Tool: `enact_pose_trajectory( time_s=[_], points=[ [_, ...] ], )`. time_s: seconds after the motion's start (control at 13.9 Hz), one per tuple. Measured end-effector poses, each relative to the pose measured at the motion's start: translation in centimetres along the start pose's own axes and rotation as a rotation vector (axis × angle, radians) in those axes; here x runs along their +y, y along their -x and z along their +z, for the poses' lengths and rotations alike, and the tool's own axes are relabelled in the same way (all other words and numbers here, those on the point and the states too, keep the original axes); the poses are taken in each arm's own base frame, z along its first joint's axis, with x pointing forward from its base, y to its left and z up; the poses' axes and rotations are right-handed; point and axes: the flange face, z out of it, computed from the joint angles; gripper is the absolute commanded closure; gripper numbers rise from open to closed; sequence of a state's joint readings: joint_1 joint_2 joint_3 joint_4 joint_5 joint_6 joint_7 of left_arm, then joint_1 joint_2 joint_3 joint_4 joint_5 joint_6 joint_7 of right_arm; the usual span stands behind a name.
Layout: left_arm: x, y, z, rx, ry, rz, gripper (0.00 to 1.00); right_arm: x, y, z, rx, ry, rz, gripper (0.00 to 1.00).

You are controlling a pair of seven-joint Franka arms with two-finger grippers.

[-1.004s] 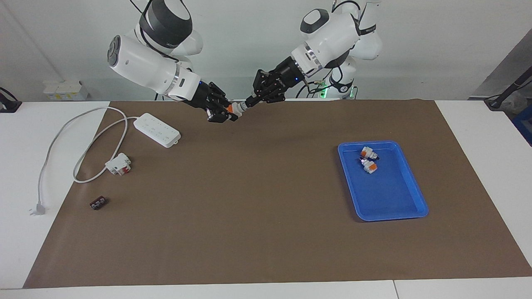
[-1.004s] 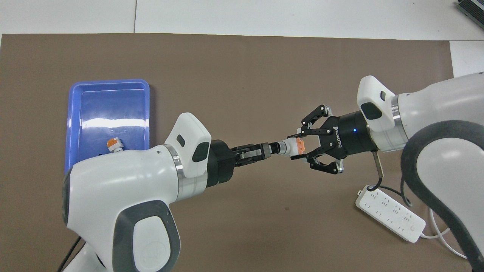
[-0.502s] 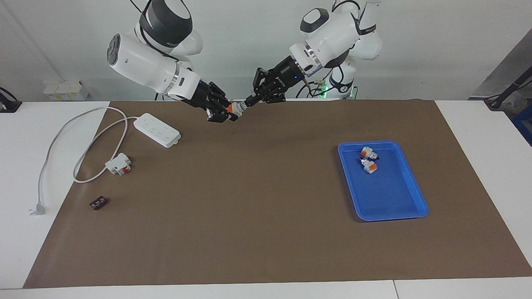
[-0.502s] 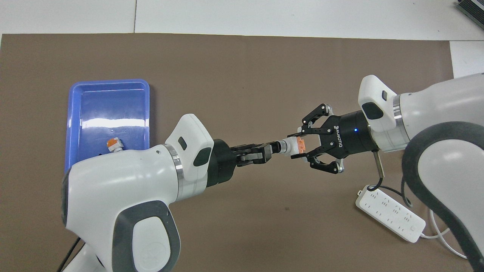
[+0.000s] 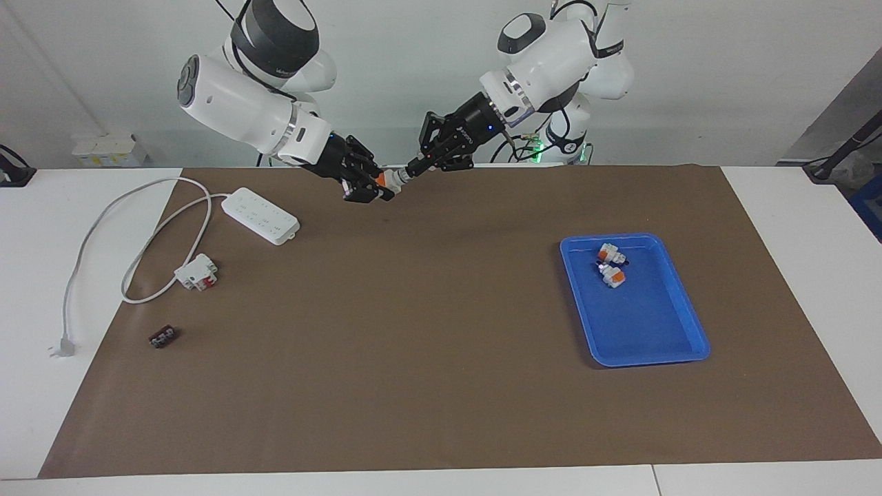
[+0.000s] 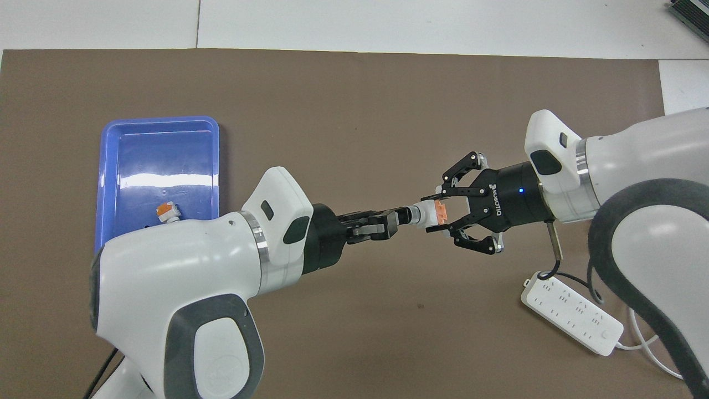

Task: Turn and place switch with both arms
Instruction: 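Carry the switch with the left gripper while the right gripper withdraws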

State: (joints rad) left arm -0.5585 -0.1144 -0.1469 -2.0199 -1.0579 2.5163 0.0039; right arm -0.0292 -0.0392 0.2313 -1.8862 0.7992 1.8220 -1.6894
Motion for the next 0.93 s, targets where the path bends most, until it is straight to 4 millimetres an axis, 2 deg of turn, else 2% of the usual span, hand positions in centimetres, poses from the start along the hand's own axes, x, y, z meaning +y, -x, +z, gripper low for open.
enact_pose_trajectory(
  time_s=[0.57,0.72,0.93],
  points=[
    [-0.5,-0.4,-0.2,0.006,-0.004,-0.010,1.00,0.7,0.0,-1.2,-0.034,0.091,-0.012,0.00],
    [-1.9,-1.6,-1.0,0.029,-0.022,-0.027,1.00,0.7,0.2,-1.3,-0.063,0.095,-0.020,0.00],
    [-6.1,-5.2,-4.2,0.063,-0.120,-0.021,1.00,0.8,1.1,-1.7,-0.160,0.101,-0.025,0.00]
  ],
)
